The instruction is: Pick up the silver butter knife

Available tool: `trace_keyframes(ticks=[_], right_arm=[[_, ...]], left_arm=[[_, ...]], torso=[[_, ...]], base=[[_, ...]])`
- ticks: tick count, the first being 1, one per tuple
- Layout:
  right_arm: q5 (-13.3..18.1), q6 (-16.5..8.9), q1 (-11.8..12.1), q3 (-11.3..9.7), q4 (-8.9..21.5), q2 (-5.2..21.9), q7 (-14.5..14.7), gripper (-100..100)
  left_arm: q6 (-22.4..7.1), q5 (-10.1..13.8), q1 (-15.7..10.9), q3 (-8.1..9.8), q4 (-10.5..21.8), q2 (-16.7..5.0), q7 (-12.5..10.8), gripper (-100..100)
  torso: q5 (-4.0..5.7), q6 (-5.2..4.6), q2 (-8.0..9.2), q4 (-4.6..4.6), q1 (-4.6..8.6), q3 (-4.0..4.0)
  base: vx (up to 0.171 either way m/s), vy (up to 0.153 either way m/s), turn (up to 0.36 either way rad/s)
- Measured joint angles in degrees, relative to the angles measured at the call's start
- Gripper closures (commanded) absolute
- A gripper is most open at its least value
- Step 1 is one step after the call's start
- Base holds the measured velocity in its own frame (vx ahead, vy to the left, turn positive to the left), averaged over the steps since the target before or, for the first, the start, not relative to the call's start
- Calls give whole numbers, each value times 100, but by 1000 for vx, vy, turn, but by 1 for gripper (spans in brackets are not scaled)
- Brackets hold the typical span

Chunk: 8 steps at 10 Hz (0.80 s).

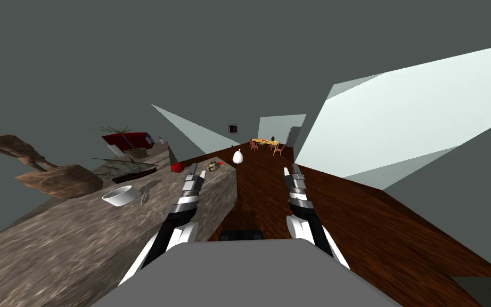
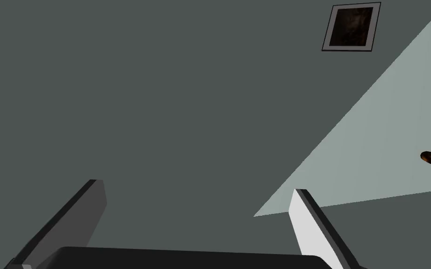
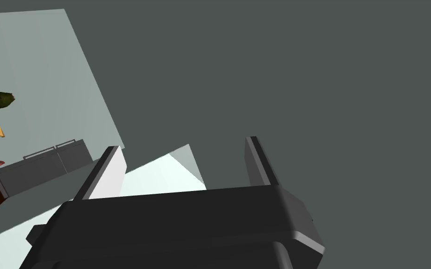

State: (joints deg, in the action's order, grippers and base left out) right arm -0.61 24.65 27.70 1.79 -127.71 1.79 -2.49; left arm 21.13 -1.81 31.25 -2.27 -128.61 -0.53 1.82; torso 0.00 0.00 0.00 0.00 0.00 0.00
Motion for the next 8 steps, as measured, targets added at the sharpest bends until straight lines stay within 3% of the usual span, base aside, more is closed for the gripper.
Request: trace_keyframes(ticks=[3,8], right_arm=[[0,0,1,0,0,0,0,0],[0,0,2,0,0,0,0,0]], left_arm=[[-178,179,-52,20,46,-365,-187,-100],[-875,831,-260,52,156,-1187,-903,-100]], torso=[[1,0,-15,3,4,9],[2,0,-41,9,10,23]], base=[[42,-17,31],[84,-31,51]])
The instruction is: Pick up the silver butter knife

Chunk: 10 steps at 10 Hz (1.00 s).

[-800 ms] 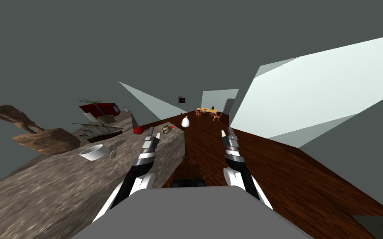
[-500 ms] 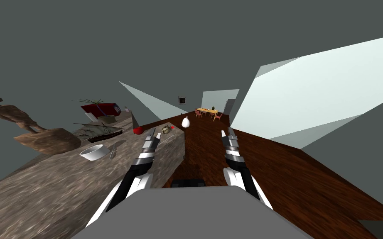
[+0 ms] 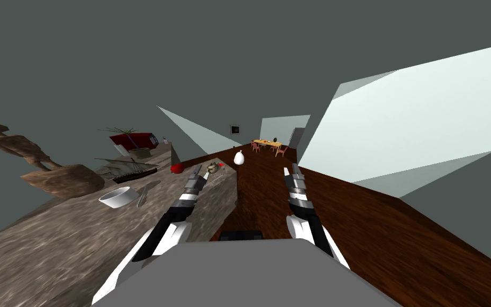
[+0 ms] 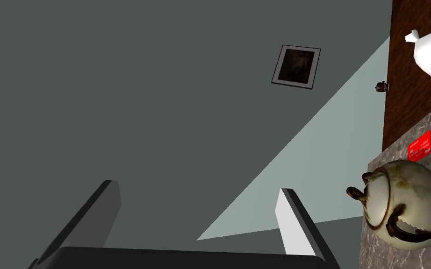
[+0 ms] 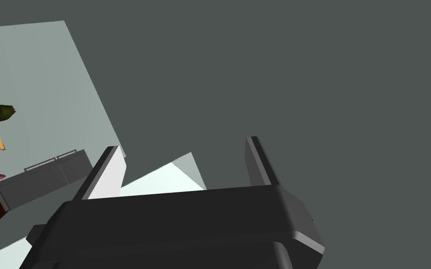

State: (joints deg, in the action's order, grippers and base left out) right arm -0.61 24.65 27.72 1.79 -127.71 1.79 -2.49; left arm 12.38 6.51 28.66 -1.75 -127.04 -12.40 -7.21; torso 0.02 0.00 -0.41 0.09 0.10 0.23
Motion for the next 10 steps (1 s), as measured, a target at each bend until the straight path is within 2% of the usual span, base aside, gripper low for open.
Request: trace_keyframes(ticks=[1,3,6,10], right_arm=[[0,0,-1,0,0,0,0,0],[0,0,0,0,0,0,0,0],[0,0,-1,0,0,0,0,0],[0,0,-1,0,0,0,0,0]], left_arm=[[-101,77,-16,3,15,-90,-119,-100],[-415,378,-105,28,16,-418,-444,-100],[-750,670,-176,36,66,-737,-835,-100],[-1340,1237,-345,47,124,-1309,-1444,-100]], torso=[[0,-1,7,-1,0,-3],[0,0,7,-2,1,-4],[-1,0,16,-3,-5,-8],[0,0,10,-2,-1,-5]], base=[[66,-33,41],[74,-32,58],[69,-23,46],[79,-34,49]])
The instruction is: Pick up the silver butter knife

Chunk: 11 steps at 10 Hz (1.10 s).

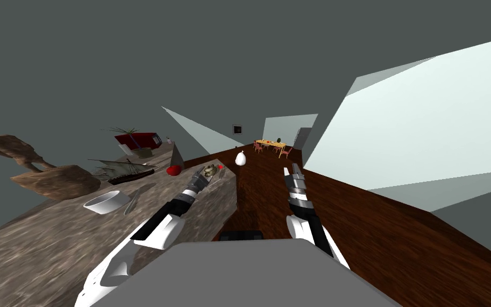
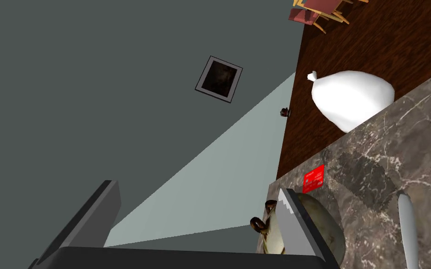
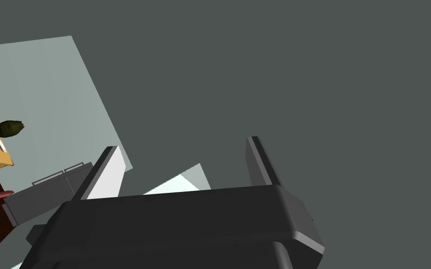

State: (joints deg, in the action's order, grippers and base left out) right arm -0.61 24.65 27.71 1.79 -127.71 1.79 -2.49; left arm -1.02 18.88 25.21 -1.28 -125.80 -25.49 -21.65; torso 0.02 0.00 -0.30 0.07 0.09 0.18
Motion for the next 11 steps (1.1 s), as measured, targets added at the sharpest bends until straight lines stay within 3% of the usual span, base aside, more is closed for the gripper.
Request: trace_keyframes(ticks=[11], right_arm=[[0,0,0,0,0,0,0,0]], left_arm=[[-1422,1316,-228,50,142,-1331,-1404,-100]], torso=[[-1,-1,5,0,-2,-2]], base=[[64,-30,31]])
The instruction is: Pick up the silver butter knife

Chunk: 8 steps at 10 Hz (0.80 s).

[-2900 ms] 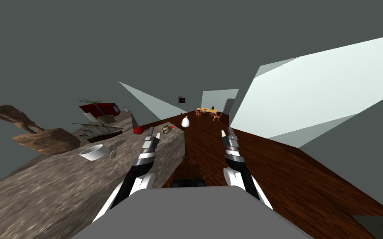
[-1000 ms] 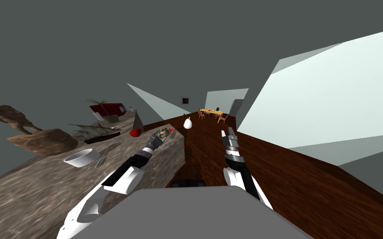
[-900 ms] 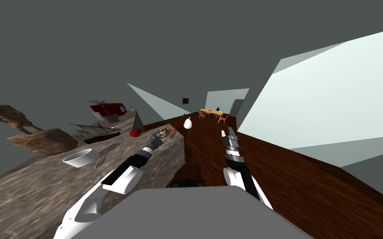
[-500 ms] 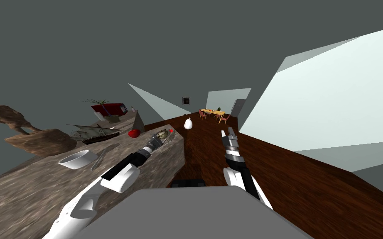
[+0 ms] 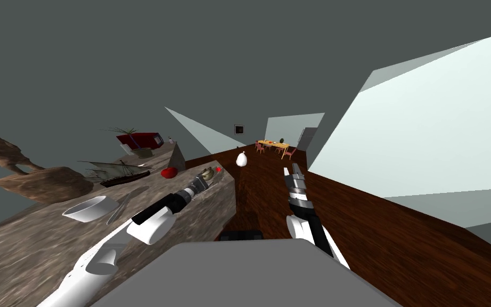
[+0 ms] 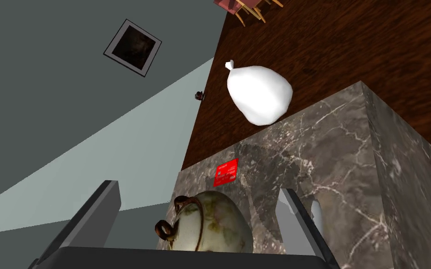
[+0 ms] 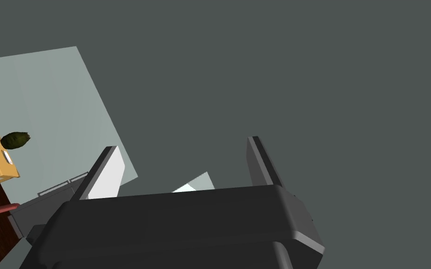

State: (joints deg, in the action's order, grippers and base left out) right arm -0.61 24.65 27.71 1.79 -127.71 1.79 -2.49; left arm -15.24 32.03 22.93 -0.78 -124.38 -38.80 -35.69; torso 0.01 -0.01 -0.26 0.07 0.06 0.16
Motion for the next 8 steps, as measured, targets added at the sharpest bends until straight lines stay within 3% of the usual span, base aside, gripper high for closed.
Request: trace_keyframes(ticks=[8], right_arm=[[0,0,0,0,0,0,0,0]], left_arm=[[-1084,1056,-71,50,234,-1028,-812,-100]], torso=[[-1,0,6,-1,-3,-3]], base=[[57,-26,2]])
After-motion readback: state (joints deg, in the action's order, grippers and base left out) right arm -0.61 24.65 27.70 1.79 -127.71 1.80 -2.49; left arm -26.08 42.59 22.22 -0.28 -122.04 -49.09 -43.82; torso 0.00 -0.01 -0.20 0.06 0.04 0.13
